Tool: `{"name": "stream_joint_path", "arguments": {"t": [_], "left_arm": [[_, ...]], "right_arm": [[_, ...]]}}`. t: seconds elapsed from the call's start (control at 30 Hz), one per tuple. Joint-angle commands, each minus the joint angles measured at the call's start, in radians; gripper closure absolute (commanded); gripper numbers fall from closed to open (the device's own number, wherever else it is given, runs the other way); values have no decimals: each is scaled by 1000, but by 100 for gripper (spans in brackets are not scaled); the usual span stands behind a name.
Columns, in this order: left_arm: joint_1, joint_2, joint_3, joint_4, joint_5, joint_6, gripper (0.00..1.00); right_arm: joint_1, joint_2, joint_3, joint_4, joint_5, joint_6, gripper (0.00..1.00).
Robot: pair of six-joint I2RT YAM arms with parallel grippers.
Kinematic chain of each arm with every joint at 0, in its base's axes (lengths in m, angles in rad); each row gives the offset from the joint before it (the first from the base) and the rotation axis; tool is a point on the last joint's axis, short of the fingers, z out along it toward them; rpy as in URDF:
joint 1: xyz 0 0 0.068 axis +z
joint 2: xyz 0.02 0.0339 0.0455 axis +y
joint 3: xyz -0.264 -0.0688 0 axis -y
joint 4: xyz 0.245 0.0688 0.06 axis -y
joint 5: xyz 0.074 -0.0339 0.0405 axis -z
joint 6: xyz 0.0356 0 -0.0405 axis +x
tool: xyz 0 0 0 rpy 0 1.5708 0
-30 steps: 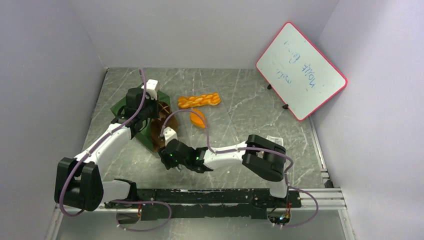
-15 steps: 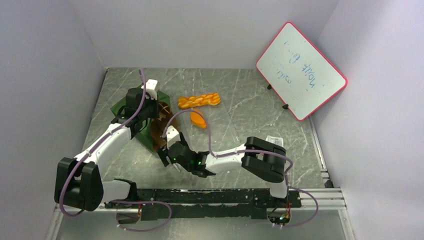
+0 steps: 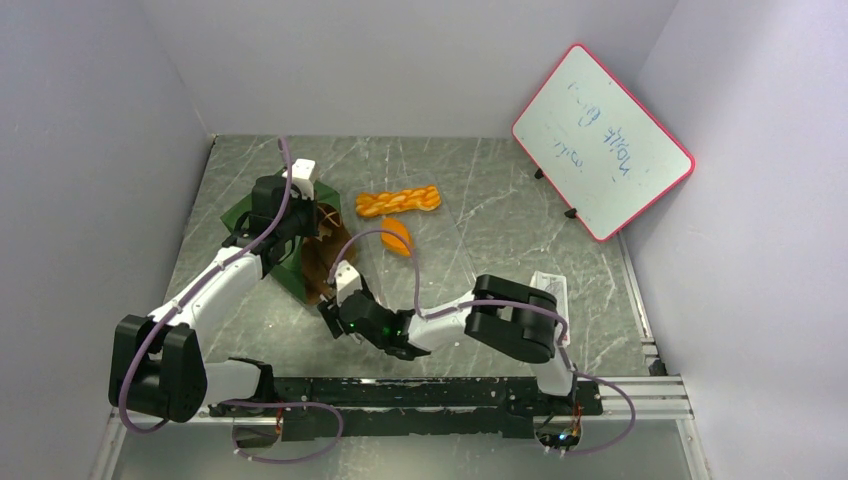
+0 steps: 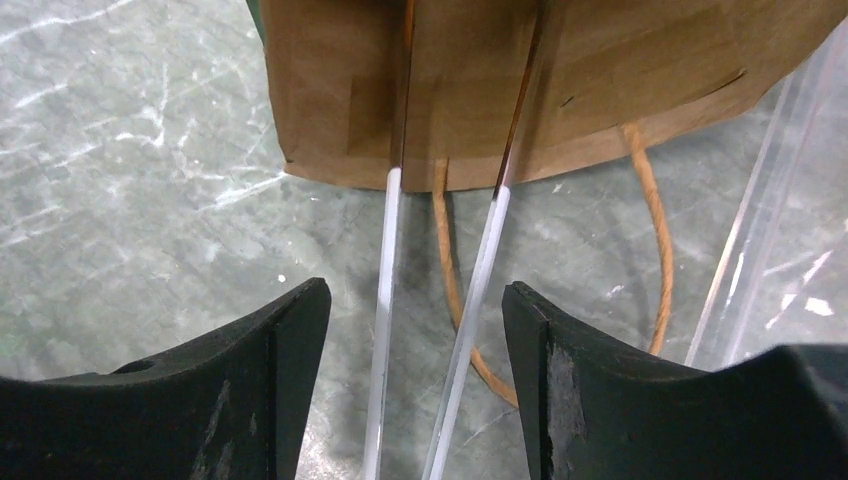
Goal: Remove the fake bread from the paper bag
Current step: Take out the fake bread from the paper bag.
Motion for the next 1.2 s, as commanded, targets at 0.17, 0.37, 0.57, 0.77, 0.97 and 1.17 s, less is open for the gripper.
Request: {"name": "stream_joint_path", "arguments": {"t": [0.17,0.37,0.57,0.77,0.97,1.17], "left_arm": [[8,-6,7,23,6,-13,93],[8,-5,5,24,5,-14,93],[8,-10,4,25,0,-16,93],[8,-14,3,22,-6,-16,93],[8,-17,3,22,-12,-17,93],[8,-14,6,22,-4,-21,93]], "right_arm": [[-7,70,-1,29,-36,17,36],[-7,61,-8,48,-27,8,49],[-7,32,-28,44,-8,19,64],[-6,-22,-24,-13,36,49,66],[-6,-63,-1,-134,81,128,65],[-7,-81,61,-242,105,179,65]]}}
